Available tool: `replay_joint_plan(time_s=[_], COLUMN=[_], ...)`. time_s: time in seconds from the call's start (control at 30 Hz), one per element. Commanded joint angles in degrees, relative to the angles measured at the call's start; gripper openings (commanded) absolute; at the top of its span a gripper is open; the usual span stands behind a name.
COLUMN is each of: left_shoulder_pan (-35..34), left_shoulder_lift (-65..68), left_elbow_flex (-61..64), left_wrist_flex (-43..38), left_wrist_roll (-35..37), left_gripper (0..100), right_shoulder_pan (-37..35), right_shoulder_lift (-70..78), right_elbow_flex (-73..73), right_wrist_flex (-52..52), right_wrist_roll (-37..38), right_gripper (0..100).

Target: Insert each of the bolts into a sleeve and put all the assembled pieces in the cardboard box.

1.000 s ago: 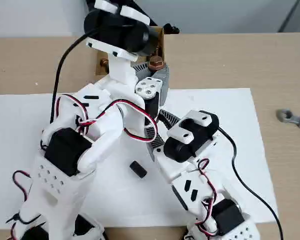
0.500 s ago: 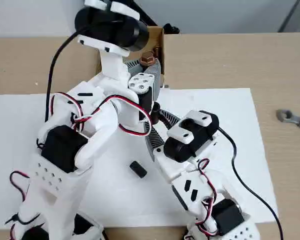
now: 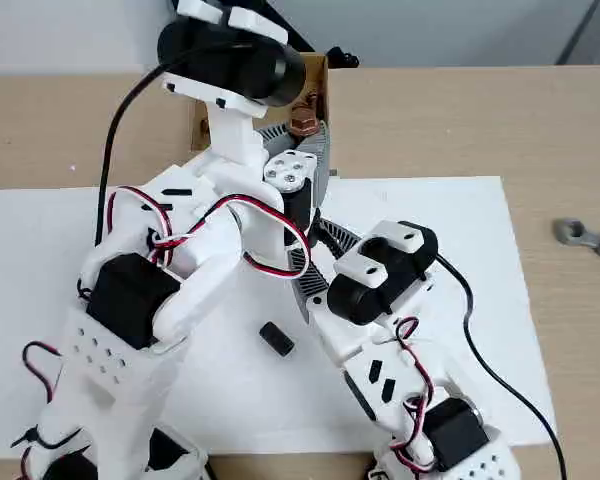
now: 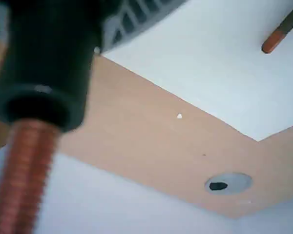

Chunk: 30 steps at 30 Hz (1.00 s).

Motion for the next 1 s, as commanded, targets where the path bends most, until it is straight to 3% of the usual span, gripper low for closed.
replay_joint_plan(time_s=[0.0, 0.97], left_shoulder_pan=[0.53, 0.53], left_shoulder_lift=[-0.44, -0.97], left_elbow_flex=[-0.31, 3.12], left_wrist_flex=[-0.18, 0.09], left_wrist_roll=[0.35, 0.18], left_gripper=[1, 1], right_shoulder_pan=[-0.31, -0.31], right_shoulder_lift=[-0.92, -0.92], right_elbow_flex=[-0.44, -0.70], right_wrist_flex=[-1.63, -1.63], right_wrist_roll=[0.35, 0.35], right_gripper=[0.4, 0.4])
